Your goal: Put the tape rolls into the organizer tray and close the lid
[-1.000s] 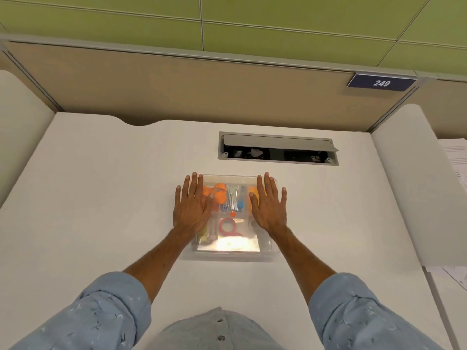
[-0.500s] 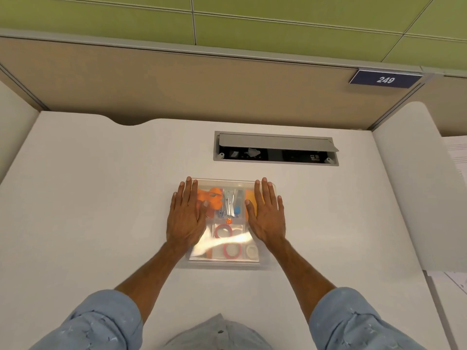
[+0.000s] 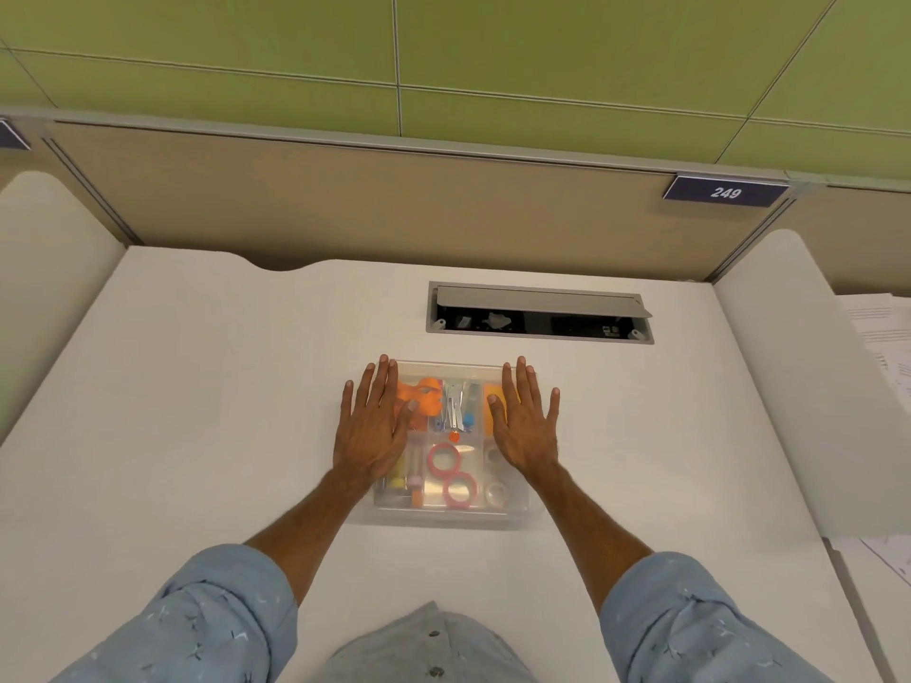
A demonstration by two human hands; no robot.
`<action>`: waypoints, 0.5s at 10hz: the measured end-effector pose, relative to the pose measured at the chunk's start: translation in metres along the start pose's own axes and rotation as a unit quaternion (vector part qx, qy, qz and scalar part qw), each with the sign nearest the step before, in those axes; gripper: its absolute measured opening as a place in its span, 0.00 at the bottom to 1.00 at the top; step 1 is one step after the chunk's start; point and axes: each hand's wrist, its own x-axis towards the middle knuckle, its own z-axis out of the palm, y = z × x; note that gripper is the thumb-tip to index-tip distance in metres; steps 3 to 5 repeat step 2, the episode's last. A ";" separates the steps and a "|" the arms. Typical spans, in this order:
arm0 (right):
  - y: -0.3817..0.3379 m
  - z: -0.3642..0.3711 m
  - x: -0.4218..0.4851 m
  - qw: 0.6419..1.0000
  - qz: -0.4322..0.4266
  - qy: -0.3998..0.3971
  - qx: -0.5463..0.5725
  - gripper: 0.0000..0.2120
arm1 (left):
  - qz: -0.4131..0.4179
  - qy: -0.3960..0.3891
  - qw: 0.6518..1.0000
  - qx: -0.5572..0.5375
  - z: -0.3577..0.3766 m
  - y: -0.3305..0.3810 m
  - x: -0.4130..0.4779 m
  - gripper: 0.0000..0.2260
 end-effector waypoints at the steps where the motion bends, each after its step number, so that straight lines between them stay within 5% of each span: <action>1: -0.007 -0.003 -0.014 1.000 -0.004 0.008 0.006 0.30 | 0.005 -0.005 1.000 0.012 -0.009 0.004 -0.007 0.32; 5: -0.014 -0.001 -0.032 0.999 -0.018 0.034 -0.029 0.30 | 0.019 0.015 0.999 0.048 -0.012 0.015 -0.021 0.31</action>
